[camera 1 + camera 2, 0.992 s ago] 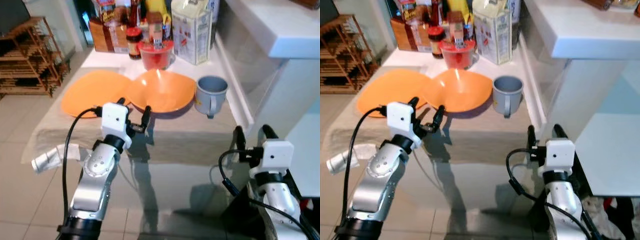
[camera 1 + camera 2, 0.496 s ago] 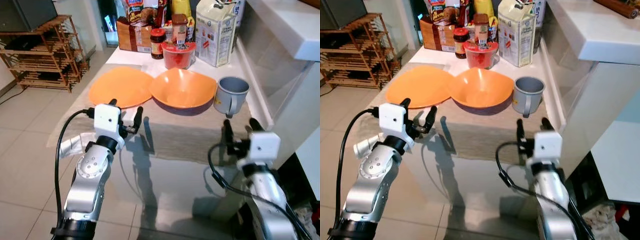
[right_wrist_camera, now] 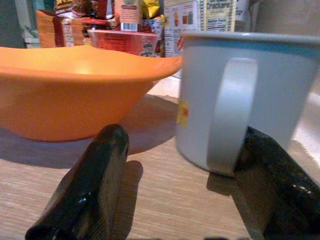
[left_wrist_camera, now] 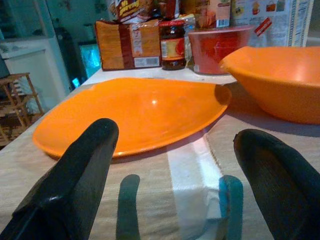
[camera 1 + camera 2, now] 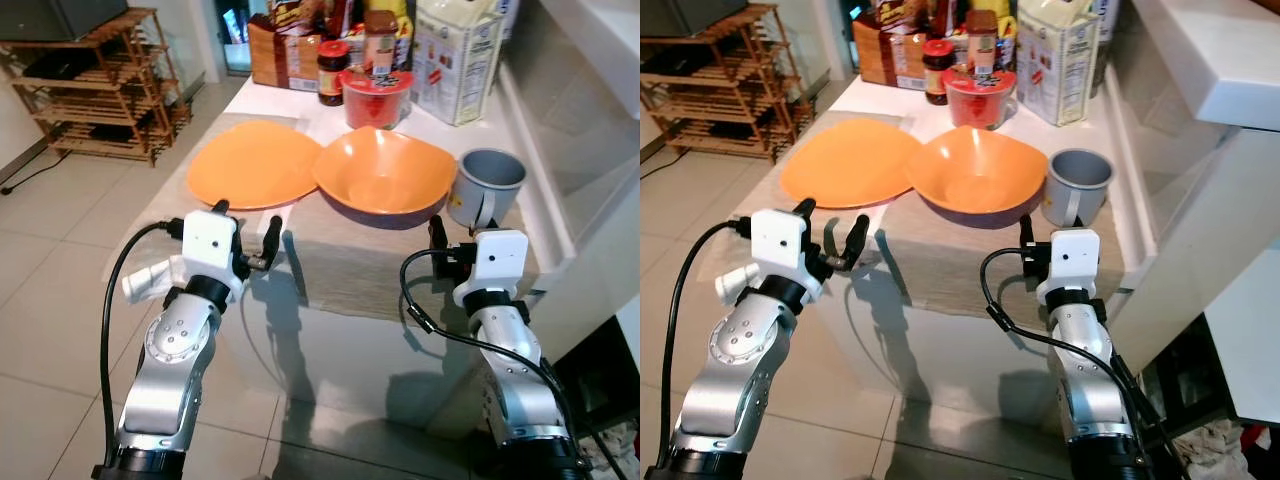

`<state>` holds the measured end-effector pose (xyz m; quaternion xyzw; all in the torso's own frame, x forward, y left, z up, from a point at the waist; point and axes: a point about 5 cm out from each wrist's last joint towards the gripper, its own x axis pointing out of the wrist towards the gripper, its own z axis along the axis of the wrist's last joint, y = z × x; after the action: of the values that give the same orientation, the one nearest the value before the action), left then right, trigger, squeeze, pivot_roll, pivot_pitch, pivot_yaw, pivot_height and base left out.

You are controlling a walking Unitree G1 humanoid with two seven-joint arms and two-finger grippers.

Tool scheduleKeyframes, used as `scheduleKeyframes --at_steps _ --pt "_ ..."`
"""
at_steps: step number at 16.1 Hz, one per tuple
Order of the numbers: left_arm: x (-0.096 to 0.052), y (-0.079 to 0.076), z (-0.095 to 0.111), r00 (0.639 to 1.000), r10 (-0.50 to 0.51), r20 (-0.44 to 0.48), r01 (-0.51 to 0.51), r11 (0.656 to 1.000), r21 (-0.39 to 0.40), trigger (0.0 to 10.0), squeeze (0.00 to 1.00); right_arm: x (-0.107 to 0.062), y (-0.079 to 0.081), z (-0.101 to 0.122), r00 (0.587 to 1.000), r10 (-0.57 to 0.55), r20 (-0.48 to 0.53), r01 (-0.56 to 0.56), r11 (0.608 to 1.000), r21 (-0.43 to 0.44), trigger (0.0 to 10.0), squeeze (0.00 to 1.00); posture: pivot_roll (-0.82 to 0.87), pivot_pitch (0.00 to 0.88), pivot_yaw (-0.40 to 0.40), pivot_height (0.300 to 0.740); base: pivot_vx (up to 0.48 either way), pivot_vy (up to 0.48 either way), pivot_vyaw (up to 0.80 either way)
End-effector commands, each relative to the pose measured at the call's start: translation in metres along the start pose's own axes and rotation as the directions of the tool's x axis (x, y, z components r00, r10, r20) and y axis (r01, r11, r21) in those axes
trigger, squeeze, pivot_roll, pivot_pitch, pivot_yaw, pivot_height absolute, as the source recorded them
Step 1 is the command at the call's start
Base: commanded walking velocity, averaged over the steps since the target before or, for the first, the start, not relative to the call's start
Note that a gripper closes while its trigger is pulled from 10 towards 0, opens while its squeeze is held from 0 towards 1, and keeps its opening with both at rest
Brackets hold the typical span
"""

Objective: Setting the table

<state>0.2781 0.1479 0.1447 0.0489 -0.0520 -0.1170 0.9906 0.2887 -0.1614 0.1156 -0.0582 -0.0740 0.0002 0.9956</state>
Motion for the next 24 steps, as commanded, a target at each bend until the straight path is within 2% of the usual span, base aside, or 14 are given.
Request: scheduleKeyframes --at_steps 1,7,8,9,17,24 --pt "-0.001 0.003 0.006 1.0 0.011 0.017 -0.012 1.0 0.021 10.0 0.0 0.003 0.001 0.002 1.0 -0.008 0.008 0.008 1.0 0.002 10.0 0.0 0.03 0.028 0.038 0.74 0.0 0.0 0.0" --pt "0.001 0.002 0.006 1.0 -0.001 0.012 0.001 1.0 0.024 10.0 0.0 0.001 -0.007 -0.005 0.995 -0.093 -0.023 0.093 0.996 -0.011 9.8 0.0 0.02 0.032 0.047 0.74 0.0 0.0 0.0" --pt "0.001 0.001 0.006 1.0 -0.002 0.011 0.002 1.0 0.024 10.0 0.0 0.002 -0.009 -0.005 0.994 -0.103 -0.022 0.102 0.995 -0.017 1.5 0.0 0.02 0.03 0.046 0.74 0.0 0.0 0.0" --pt "0.002 0.0 0.006 1.0 -0.003 0.012 0.003 1.0 0.024 10.0 0.0 0.003 -0.012 -0.005 0.993 -0.115 -0.022 0.114 0.993 -0.026 0.0 0.0 0.01 0.027 0.043 0.74 0.0 0.0 0.0" --pt "0.001 -0.001 0.008 1.0 -0.01 0.017 0.009 1.0 0.026 10.0 0.0 -0.001 -0.025 -0.007 0.984 -0.174 -0.027 0.172 0.984 -0.041 0.0 0.0 0.01 0.019 0.047 0.74 0.0 0.0 0.0" --pt "0.003 -0.002 0.008 1.0 -0.014 0.018 0.014 0.999 0.029 10.0 0.0 -0.001 -0.023 -0.006 0.986 -0.164 -0.022 0.163 0.986 -0.044 0.0 0.0 0.01 0.006 0.046 0.74 0.0 0.0 0.0"
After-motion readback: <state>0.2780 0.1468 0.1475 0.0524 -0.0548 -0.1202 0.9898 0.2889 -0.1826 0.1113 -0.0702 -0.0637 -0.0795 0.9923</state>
